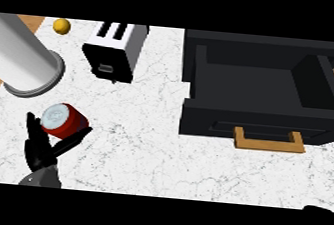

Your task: Pick up the can, place it into the drawer and close the drawer

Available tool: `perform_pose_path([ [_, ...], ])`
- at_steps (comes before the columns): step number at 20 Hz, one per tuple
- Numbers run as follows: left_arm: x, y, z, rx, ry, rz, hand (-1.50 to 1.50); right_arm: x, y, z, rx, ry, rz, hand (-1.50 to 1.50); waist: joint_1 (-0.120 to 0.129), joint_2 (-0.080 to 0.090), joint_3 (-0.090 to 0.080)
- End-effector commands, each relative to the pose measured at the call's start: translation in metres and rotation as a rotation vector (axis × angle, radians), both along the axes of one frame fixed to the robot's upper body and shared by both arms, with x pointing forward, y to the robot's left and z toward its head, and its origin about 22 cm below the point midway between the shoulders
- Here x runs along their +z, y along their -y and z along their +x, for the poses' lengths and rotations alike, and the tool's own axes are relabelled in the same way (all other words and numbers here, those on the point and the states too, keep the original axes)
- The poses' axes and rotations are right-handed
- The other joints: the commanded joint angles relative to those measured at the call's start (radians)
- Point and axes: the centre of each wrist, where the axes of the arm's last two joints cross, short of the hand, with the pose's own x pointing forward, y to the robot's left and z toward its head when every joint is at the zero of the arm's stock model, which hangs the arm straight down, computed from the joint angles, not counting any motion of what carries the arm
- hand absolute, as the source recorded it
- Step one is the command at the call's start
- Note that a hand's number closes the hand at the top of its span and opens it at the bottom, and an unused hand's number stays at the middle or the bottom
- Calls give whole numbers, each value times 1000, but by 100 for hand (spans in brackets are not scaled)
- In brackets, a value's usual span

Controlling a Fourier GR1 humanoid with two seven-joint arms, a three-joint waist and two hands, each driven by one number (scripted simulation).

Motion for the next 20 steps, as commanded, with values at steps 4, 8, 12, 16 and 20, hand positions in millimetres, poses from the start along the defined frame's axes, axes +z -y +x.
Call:
perform_pose_path([
  [4,5,-12,21,-90,33,3,-150,-3,11,5,-10,31,-6,-150,-2,1,0],
  [8,10,-19,32,-163,30,-26,-150,-2,4,5,-8,9,-1,-150,-1,1,0],
  [12,17,7,49,-203,87,-61,150,23,0,-6,-15,27,-12,-150,-1,-1,1],
  [16,22,-7,61,-217,129,-64,150,28,5,-5,-18,28,-24,-150,-7,2,0],
  [20,15,-12,53,-252,159,-54,150,-1,14,-19,-7,32,-1,-150,-9,1,0],
])
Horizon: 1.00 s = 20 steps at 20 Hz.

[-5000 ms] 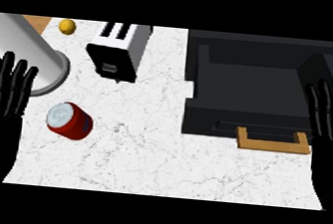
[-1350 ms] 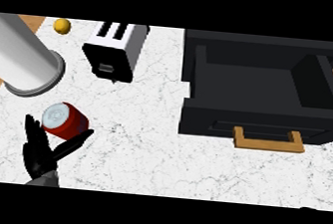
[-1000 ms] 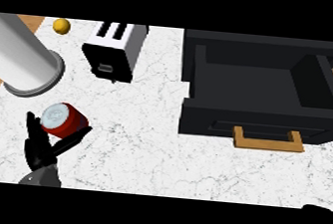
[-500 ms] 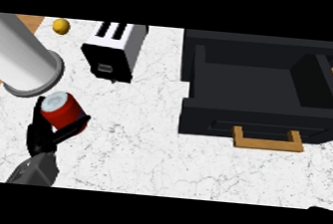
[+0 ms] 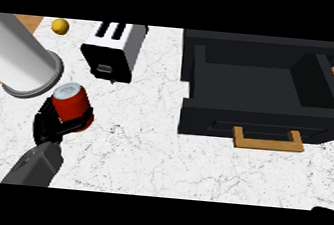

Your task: Pick up the can, place it into the drawer and close the drawer

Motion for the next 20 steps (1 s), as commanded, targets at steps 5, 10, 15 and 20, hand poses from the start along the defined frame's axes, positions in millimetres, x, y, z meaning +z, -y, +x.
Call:
perform_pose_path([
  [5,19,28,34,-259,54,-14,150,7,-7,-1,-9,-2,-17,-150,-3,-2,0],
  [10,33,108,62,-484,81,-21,150,14,-4,4,-2,11,-34,-150,-11,1,0],
  [15,61,136,80,-579,92,-30,150,3,3,12,-46,7,-28,-150,11,-5,2],
  [20,102,147,99,-636,134,44,150,4,-7,6,-41,2,-47,-150,14,-6,2],
])
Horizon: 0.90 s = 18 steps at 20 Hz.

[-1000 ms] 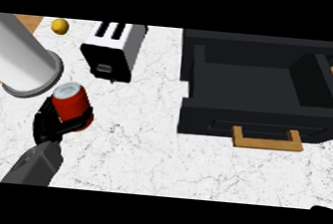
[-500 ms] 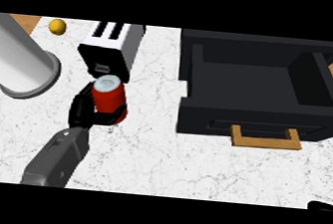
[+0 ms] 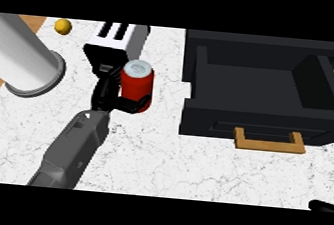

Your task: Pick up the can, place it into the drawer and close the drawer

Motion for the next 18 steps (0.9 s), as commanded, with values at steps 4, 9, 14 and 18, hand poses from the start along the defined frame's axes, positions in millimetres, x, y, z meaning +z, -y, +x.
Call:
perform_pose_path([
  [4,79,48,27,-90,56,37,150,-2,3,4,-10,14,-3,-150,8,-4,1],
  [9,135,76,33,-130,49,26,150,3,-5,0,-13,21,-6,-150,1,-2,0],
  [14,198,92,36,-155,85,38,150,13,0,-4,-10,30,-16,-150,1,-2,0],
  [18,215,127,41,-125,96,80,150,11,-1,7,10,5,-6,-150,-18,5,0],
])
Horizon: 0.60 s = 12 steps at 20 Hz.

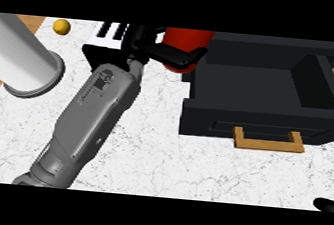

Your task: Pick up the can, place it into the drawer and close the drawer

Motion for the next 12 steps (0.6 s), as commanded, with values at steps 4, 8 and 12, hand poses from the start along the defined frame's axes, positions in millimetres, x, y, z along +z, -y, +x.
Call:
perform_pose_path([
  [4,50,44,3,-18,0,53,150,7,-3,-9,1,12,0,-150,-15,3,0],
  [8,99,55,13,-30,0,50,150,17,-3,2,6,27,24,-150,-9,4,0],
  [12,96,75,15,-15,2,94,150,1,-1,-1,5,12,7,-150,-24,7,1],
])
